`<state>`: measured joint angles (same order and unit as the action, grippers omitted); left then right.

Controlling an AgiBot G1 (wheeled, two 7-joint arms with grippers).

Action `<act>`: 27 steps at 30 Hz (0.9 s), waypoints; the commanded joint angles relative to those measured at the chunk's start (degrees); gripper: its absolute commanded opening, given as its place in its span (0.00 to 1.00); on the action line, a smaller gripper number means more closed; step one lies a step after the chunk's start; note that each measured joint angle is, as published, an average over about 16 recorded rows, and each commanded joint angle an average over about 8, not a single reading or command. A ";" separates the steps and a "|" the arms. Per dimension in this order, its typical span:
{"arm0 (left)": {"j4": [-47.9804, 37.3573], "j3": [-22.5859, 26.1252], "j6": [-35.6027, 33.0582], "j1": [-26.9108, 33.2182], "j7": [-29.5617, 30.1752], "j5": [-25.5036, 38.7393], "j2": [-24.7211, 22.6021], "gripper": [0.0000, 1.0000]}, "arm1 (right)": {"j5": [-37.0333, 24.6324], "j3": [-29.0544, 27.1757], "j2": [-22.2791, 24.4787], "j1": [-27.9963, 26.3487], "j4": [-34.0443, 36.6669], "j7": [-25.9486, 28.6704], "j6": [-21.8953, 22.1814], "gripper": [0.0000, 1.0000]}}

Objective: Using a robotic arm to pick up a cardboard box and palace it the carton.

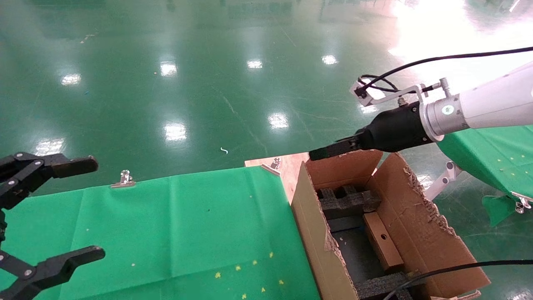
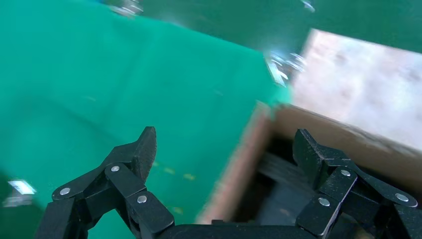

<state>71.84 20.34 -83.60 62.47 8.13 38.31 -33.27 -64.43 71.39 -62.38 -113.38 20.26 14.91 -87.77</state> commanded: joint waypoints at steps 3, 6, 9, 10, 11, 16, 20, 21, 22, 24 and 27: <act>0.00 0.00 0.00 0.00 0.00 0.00 0.00 1.00 | 1.12 -2.76 1.35 2.60 -4.70 -0.18 0.15 1.00; 0.00 0.00 0.00 0.00 0.00 0.00 0.00 1.00 | 2.34 -5.74 2.83 5.39 -9.75 -0.41 0.26 1.00; 0.00 0.00 0.00 0.00 0.00 0.00 0.00 1.00 | 3.54 -8.70 4.29 8.15 -14.76 -0.63 0.37 1.00; -0.01 0.00 0.00 0.00 0.00 0.00 0.00 1.00 | 3.94 -9.68 4.77 9.08 -16.43 -0.71 0.40 1.00; -0.01 0.00 0.00 0.00 0.00 0.00 0.00 1.00 | 4.33 -10.63 5.24 9.96 -18.03 -0.78 0.44 1.00; -0.01 0.01 0.00 0.00 0.00 0.00 0.00 1.00 | 6.28 -15.42 7.61 14.44 -26.15 -1.14 0.61 1.00; -0.01 0.01 0.00 0.00 0.00 0.00 0.00 1.00 | 7.87 -19.30 9.53 18.08 -32.73 -1.43 0.76 1.00; -0.01 0.01 0.00 0.00 0.00 0.00 0.00 1.00 | 8.25 -20.26 10.00 18.97 -34.35 -1.50 0.79 1.00; -0.01 0.01 0.00 0.00 -0.01 0.00 0.00 1.00 | 8.66 -21.25 10.49 19.89 -36.02 -1.58 0.83 1.00; -0.01 0.01 0.00 0.00 -0.01 -0.01 0.00 1.00 | 9.45 -23.18 11.45 21.70 -39.30 -1.73 0.90 1.00; -0.01 0.01 0.00 0.00 -0.01 -0.01 0.00 1.00 | 10.63 -26.09 12.89 24.42 -44.23 -1.94 1.00 1.00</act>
<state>71.83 20.35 -83.60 62.47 8.12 38.30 -33.26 -53.78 45.28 -49.48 -88.93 -24.02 12.96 -86.77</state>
